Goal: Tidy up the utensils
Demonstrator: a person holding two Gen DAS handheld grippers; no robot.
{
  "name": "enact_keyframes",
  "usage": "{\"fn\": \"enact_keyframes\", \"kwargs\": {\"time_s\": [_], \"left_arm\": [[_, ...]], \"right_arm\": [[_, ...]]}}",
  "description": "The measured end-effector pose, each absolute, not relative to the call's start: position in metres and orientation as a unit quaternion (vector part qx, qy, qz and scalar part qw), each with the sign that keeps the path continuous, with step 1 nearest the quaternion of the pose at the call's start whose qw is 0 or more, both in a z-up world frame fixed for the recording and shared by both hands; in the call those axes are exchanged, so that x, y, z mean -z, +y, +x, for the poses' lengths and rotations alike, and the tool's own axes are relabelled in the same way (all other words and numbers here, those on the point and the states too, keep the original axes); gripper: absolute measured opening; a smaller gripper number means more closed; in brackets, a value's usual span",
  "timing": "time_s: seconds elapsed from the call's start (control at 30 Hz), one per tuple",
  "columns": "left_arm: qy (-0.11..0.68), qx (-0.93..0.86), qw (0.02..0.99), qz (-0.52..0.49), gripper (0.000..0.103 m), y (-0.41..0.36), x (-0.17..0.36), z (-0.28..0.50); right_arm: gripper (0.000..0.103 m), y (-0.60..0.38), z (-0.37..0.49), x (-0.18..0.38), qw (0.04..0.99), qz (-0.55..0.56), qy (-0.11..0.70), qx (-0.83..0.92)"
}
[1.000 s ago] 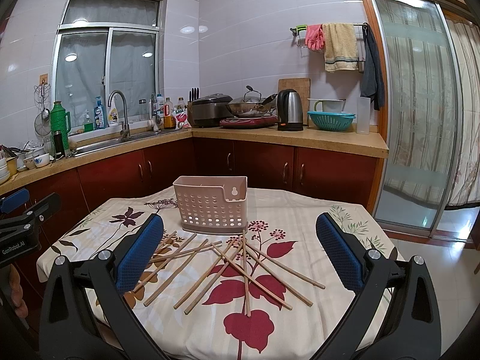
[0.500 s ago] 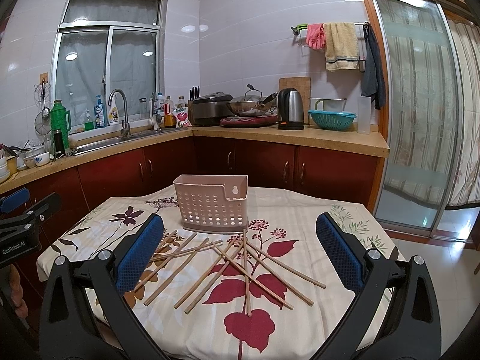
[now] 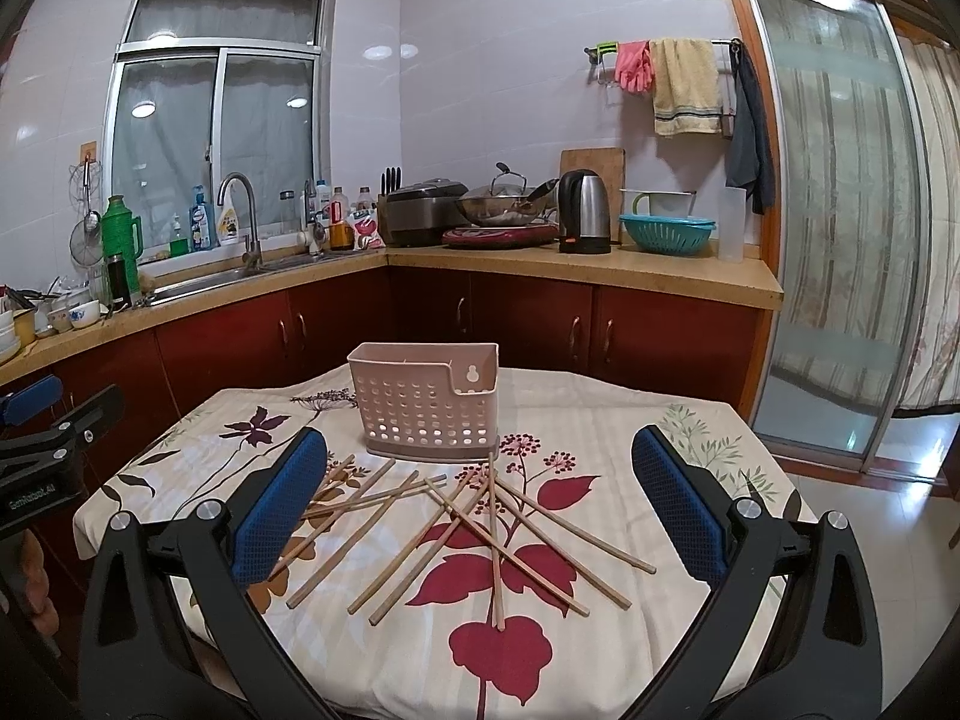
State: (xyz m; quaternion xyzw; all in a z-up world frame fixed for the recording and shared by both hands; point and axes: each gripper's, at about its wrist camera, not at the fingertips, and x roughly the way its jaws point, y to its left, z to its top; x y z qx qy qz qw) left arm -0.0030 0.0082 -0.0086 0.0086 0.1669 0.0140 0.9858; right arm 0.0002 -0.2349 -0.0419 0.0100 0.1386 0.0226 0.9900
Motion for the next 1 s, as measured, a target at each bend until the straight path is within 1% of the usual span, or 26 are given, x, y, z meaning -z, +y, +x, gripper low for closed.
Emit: {"fn": "enact_keyframes", "kwargs": {"time_s": [0.23,0.63,0.7,0.77,0.9,0.97,1.0], "left_arm": [[0.202,-0.008,0.979,0.014,0.097,0.010,0.039,0.021],[0.277,-0.009,0.961,0.018,0.097,0.015,0.104,0.067],[0.286,-0.012,0.958,0.020,0.097,0.014,0.112,0.073],[0.294,-0.012,0.956,0.019,0.097,0.015,0.119,0.079],[0.302,-0.020,0.953,0.023,0.097,0.015,0.127,0.087],[0.305,-0.026,0.952,0.031,0.097,0.014,0.130,0.091],[0.306,-0.027,0.951,0.034,0.097,0.014,0.133,0.094]], "right_arm": [[0.099,-0.237,0.020,0.074,0.985,0.013,0.167,-0.028],[0.098,-0.259,0.063,0.152,0.966,0.020,0.255,-0.026],[0.094,-0.263,0.070,0.163,0.963,0.021,0.268,-0.028],[0.078,-0.269,0.078,0.174,0.958,0.023,0.285,-0.029],[0.068,-0.281,0.092,0.196,0.948,0.035,0.316,-0.030],[0.059,-0.283,0.098,0.205,0.944,0.032,0.327,-0.031],[0.057,-0.285,0.101,0.209,0.941,0.031,0.334,-0.031]]}}
